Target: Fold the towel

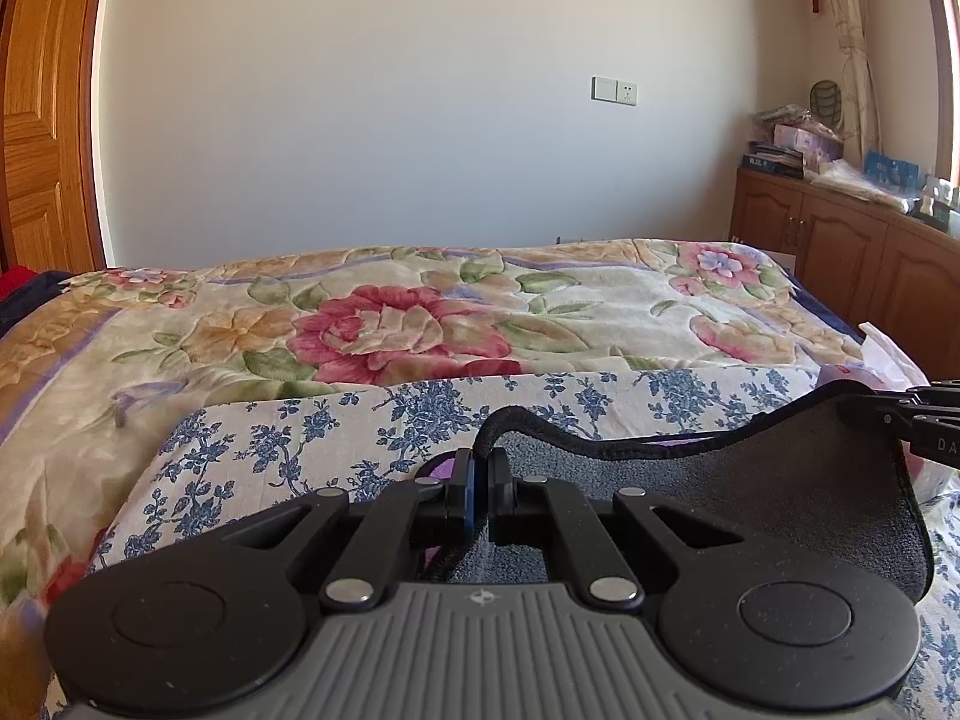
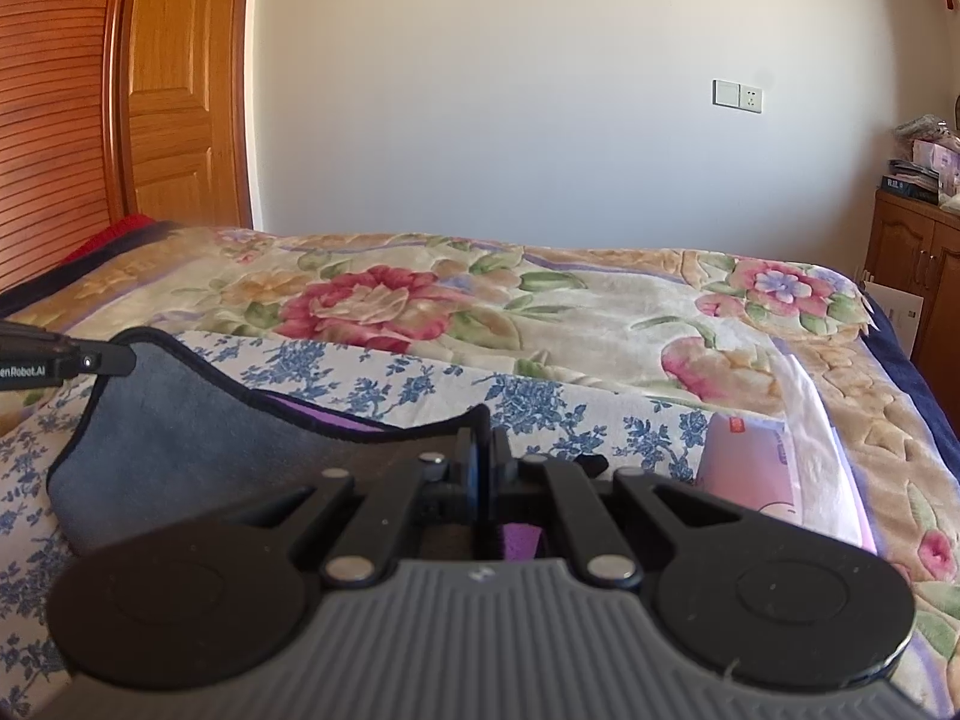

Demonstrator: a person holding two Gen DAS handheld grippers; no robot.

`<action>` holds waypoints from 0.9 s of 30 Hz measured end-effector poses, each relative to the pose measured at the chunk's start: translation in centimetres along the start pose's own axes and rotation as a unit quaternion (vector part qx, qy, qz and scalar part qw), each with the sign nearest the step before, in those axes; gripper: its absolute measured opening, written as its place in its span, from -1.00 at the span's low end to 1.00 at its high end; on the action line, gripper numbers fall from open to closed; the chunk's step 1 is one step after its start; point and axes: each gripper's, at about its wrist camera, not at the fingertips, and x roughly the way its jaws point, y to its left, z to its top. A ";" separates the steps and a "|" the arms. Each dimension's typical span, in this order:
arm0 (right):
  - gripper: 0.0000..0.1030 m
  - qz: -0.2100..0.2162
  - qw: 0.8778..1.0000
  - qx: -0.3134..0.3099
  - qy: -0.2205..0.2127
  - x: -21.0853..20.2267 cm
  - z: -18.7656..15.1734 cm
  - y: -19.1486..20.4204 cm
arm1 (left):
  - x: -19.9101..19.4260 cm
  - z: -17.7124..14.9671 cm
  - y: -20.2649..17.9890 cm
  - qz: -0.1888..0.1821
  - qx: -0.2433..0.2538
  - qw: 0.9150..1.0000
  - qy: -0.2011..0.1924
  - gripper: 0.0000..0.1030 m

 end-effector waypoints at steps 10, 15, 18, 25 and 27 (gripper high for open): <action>-0.92 -0.005 1.000 0.000 -0.007 0.7 0.1 -0.2 | 1.5 0.9 0.8 -0.002 -0.005 1.000 0.007 -0.91; -0.92 -0.005 1.000 -0.006 -0.008 1.3 0.5 -0.3 | 2.1 1.6 0.5 -0.004 -0.002 1.000 0.008 -0.91; -0.92 -0.005 1.000 -0.012 -0.009 1.6 0.7 -0.3 | 2.6 1.7 0.5 -0.004 -0.002 1.000 0.012 -0.91; -0.92 -0.009 1.000 -0.021 -0.005 2.2 1.0 -0.5 | 3.3 2.2 0.3 -0.002 0.000 1.000 0.016 -0.91; -0.92 -0.010 1.000 -0.023 -0.003 2.4 1.0 -0.7 | 3.5 2.4 0.2 -0.002 0.003 1.000 0.014 -0.91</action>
